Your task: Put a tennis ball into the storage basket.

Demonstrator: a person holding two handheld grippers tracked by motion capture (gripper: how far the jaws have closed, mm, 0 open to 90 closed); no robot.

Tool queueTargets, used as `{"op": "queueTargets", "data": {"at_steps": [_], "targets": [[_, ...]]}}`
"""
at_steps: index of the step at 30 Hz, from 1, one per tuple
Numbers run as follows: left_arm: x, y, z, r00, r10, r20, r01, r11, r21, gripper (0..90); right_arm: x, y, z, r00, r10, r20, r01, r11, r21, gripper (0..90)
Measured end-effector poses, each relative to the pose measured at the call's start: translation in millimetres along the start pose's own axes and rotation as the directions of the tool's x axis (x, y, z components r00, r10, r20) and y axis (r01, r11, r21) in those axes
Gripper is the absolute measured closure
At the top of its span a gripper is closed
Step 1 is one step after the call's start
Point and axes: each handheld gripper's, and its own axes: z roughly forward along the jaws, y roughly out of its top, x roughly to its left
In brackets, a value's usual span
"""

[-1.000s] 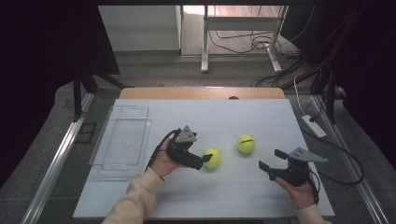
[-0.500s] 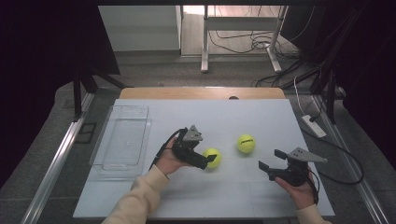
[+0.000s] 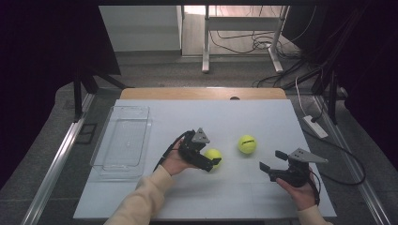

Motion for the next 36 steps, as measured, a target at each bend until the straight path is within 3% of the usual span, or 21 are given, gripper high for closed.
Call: {"op": "queueTargets", "data": {"at_steps": [15, 29, 34, 36], "targets": [[1.9, -1.5, 19.5, 0.9998, -0.007, 0.019, 0.006, 0.9982, 0.06, 1.8, -0.4, -1.8, 1.8, 1.0, -0.007, 0.003, 0.007, 1.0, 0.011, 13.2], [1.7, -8.4, 39.9, 0.9992, -0.013, 0.037, 0.007, 0.9891, 0.147, 2.3, -0.9, -2.1, 1.3, 0.9999, -0.01, 0.012, 0.01, 1.0, 0.015, 13.2], [2.0, -10.6, 43.4, 0.9991, -0.017, 0.039, 0.01, 0.9843, 0.176, 9.8, -0.9, -2.2, 1.2, 0.9998, -0.011, 0.013, 0.011, 1.0, 0.016, 13.3], [2.4, -12.1, 44.4, 0.9994, -0.019, 0.029, 0.014, 0.9838, 0.179, 19.8, -1.0, -2.3, 1.2, 0.9998, -0.012, 0.014, 0.011, 1.0, 0.016, 13.3]]}}
